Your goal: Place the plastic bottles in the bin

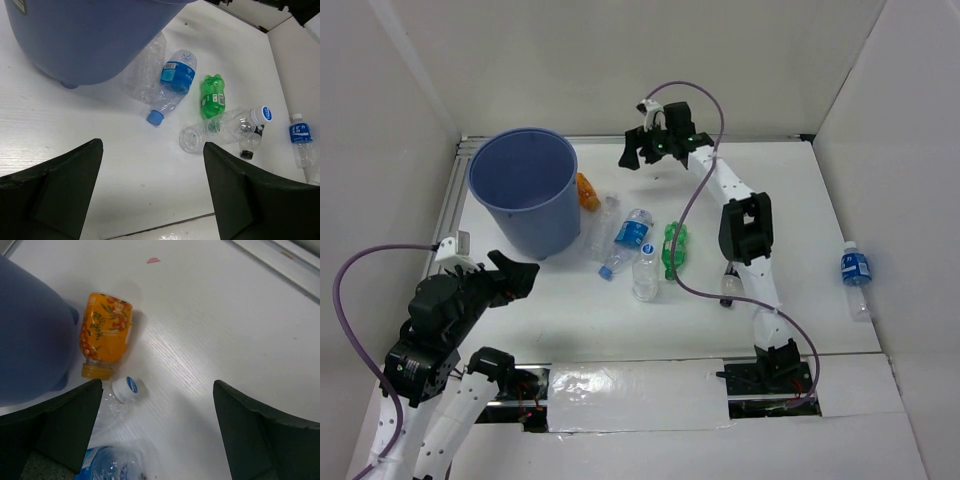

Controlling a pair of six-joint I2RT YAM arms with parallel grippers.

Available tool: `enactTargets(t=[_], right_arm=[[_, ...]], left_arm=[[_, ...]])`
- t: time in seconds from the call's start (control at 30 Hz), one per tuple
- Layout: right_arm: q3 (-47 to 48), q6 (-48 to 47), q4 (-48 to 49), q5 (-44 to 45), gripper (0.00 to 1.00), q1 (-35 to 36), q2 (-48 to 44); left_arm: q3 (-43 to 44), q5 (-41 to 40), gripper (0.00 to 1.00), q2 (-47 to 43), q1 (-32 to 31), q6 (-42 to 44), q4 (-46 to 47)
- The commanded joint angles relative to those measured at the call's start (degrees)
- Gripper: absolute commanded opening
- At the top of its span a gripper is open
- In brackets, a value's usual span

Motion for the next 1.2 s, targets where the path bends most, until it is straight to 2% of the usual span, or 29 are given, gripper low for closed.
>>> enactTargets(t=[0.0,0.23,0.53,0.9,1.13,1.17], right_arm=[[4.8,-2.3,4.6,-5.5,0.98,3.4,2.3],[5.4,-6.5,7.3,-4.9,0.99,9.1,5.9],[7.8,-9.2,10.0,-0.3,1.0,11.9,10.7],[9.5,-10.9,12.5,5.4,1.0,14.3,16.0],[9.5,-13.0,11.2,7.3,0.92,14.3,17.8],[8.9,-13.0,11.2,7.3,0.87,14.3,17.8]], left_arm=[[0.3,0.7,0.94,0.1,0.3,-2.4,0.6],[-1.6,1.2,0.95,3.5,0.3,-1.5,3.2],[-3.3,3.4,0.95,7.5,0.3,0.8,6.9],[-4.8,3.4,0.97,7.0,0.3,1.4,7.5],[-5.4,3.4,0.97,5.1,0.3,0.8,6.9],[-5.4,3.4,0.97,4.6,0.3,0.8,6.9]])
